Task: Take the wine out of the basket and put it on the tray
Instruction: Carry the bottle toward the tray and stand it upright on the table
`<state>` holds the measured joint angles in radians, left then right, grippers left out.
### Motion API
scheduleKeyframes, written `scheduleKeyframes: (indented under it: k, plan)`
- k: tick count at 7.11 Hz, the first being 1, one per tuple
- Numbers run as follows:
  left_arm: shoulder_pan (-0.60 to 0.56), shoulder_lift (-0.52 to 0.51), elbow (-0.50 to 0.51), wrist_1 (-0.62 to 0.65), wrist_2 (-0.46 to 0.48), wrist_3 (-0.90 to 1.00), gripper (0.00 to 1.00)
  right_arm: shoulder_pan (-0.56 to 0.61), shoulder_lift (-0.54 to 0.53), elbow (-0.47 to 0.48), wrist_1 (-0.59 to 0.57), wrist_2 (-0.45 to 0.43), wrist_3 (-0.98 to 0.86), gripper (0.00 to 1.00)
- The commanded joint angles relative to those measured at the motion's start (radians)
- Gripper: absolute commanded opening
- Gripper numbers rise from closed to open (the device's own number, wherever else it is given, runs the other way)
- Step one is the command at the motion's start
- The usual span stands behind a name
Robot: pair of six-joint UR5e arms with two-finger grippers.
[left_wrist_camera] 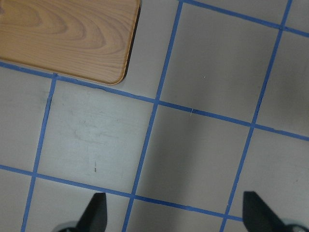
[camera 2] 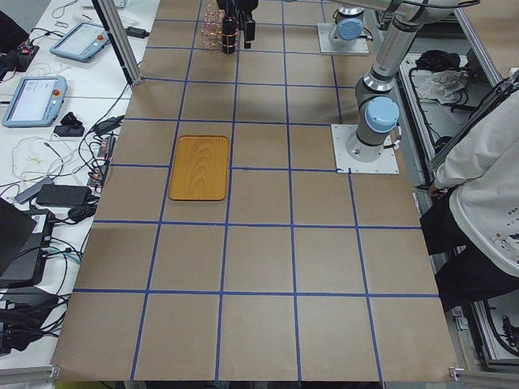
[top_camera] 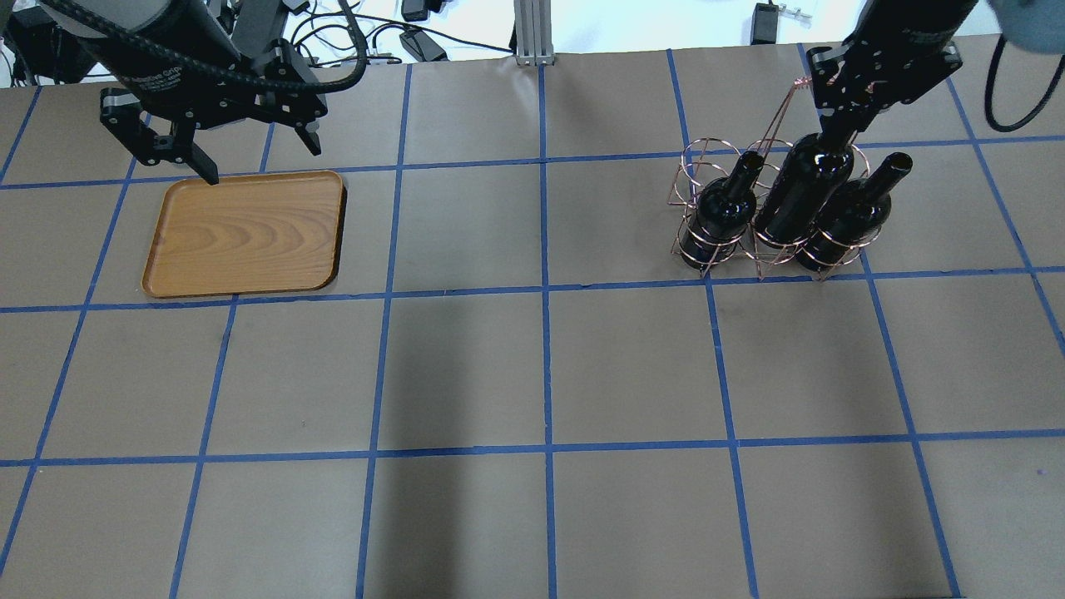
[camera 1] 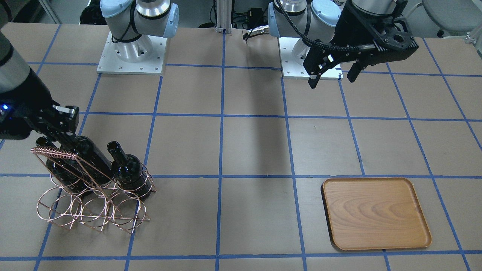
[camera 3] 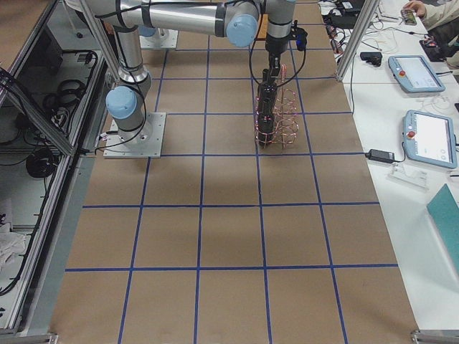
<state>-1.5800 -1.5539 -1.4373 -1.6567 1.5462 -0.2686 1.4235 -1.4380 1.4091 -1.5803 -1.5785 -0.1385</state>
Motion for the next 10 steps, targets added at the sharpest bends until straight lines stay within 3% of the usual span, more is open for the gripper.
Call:
scheduleKeyframes:
  k: [1,3,5,7,10]
  plan:
    - [0.000,0.000,0.000,0.000,0.000,0.000,1.00,0.003,-0.115,-0.035,0.147,-0.005,0.002,0.08]
    - [0.000,0.000,0.000,0.000,0.000,0.000,1.00,0.061,-0.206,-0.026,0.250,0.008,0.083,0.07]
    - [0.000,0.000,-0.002,0.000,0.000,-0.001,1.00,0.246,-0.170,-0.006,0.241,0.045,0.372,0.05]
    - [0.000,0.000,-0.002,0.000,0.000,0.000,1.00,0.500,-0.046,0.007,0.078,0.034,0.676,0.05]
    - [0.002,0.000,-0.002,0.000,0.000,0.000,1.00,0.644,0.128,0.011,-0.120,0.029,0.841,0.05]
